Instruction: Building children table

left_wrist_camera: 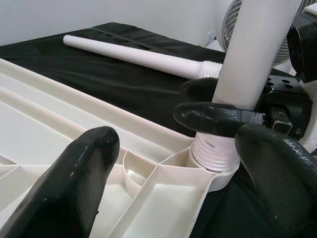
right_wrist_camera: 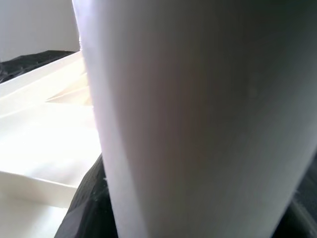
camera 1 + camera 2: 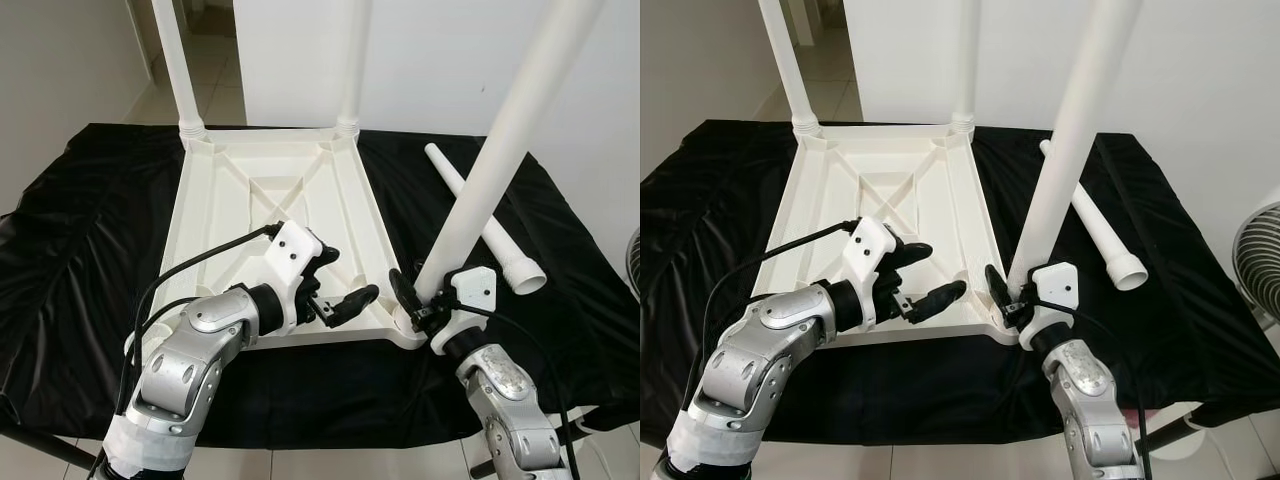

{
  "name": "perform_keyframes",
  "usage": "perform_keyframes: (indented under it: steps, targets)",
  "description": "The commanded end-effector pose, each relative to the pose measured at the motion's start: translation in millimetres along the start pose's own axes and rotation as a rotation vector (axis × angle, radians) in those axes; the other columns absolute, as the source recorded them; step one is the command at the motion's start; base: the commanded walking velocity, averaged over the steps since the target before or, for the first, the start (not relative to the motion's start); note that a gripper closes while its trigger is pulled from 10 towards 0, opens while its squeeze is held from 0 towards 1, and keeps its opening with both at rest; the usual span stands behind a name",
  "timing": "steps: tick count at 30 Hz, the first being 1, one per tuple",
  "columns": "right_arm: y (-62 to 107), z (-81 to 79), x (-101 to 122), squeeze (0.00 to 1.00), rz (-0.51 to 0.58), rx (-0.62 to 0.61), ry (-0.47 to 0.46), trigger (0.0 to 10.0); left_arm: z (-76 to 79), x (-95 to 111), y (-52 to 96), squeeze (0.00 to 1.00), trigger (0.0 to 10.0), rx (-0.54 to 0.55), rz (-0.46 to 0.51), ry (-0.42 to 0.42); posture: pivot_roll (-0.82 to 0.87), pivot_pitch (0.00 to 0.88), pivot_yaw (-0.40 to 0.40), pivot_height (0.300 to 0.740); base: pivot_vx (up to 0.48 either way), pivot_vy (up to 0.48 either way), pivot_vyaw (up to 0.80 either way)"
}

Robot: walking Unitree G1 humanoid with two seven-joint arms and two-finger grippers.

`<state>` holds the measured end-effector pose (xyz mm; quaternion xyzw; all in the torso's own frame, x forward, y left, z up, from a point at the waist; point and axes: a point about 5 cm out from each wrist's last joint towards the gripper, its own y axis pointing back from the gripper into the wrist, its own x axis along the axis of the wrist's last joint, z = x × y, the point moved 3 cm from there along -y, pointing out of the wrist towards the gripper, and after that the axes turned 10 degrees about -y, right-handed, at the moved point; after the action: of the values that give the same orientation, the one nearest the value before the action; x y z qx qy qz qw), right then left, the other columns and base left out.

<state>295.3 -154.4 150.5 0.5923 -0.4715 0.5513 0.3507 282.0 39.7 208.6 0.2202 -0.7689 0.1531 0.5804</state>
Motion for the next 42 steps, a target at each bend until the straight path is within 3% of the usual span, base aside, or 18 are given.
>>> perform_keyframes:
  steps: [1,8,11,21,27,33,36,42]
  targets:
    - [17.3,20.6,-50.6,0.00,-0.230,-0.129,-0.075,10.0,-3.0,-2.4,0.2,0.00,10.0,0.053,-0.022,0.007,-0.03,0.103,0.042,0.740,0.000,0.000,0.00]
    - [12.8,20.6,-45.9,0.00,-0.217,-0.129,-0.034,10.0,-1.8,-2.1,-0.7,0.00,10.0,0.049,-0.020,0.007,-0.03,0.100,0.039,0.740,0.000,0.000,0.00]
    - [14.3,10.4,-41.8,0.00,-0.177,-0.101,0.008,10.0,-2.2,-1.9,0.0,0.00,10.0,0.054,-0.020,0.006,-0.03,0.100,0.036,0.740,0.000,0.000,0.00]
    - [20.1,4.4,-44.9,0.00,-0.165,-0.118,0.001,10.0,-2.5,-2.0,-0.3,0.00,10.0,0.059,-0.018,0.010,-0.03,0.102,0.036,0.740,0.000,0.000,0.00]
    - [16.6,13.6,-38.0,0.00,-0.113,-0.270,0.006,10.0,-2.9,-1.4,-0.8,0.00,10.0,0.057,-0.016,0.009,-0.02,0.102,0.034,0.740,0.000,0.000,0.00]
    - [15.9,8.5,-37.0,0.00,-0.076,-0.320,0.006,10.0,-3.5,-1.0,-0.5,0.00,10.0,0.060,-0.016,0.006,-0.02,0.100,0.030,0.740,0.000,0.000,0.00]
    - [13.7,10.8,-36.6,0.00,-0.034,-0.440,-0.010,10.0,-3.4,-0.5,0.2,0.00,10.0,0.065,-0.015,0.008,-0.02,0.100,0.031,0.740,0.000,0.000,0.00]
    - [7.0,15.6,-31.6,0.00,-0.002,-0.555,0.000,10.0,-3.8,0.2,-0.4,0.00,10.0,0.067,-0.012,0.008,-0.01,0.101,0.028,0.740,0.000,0.000,0.00]
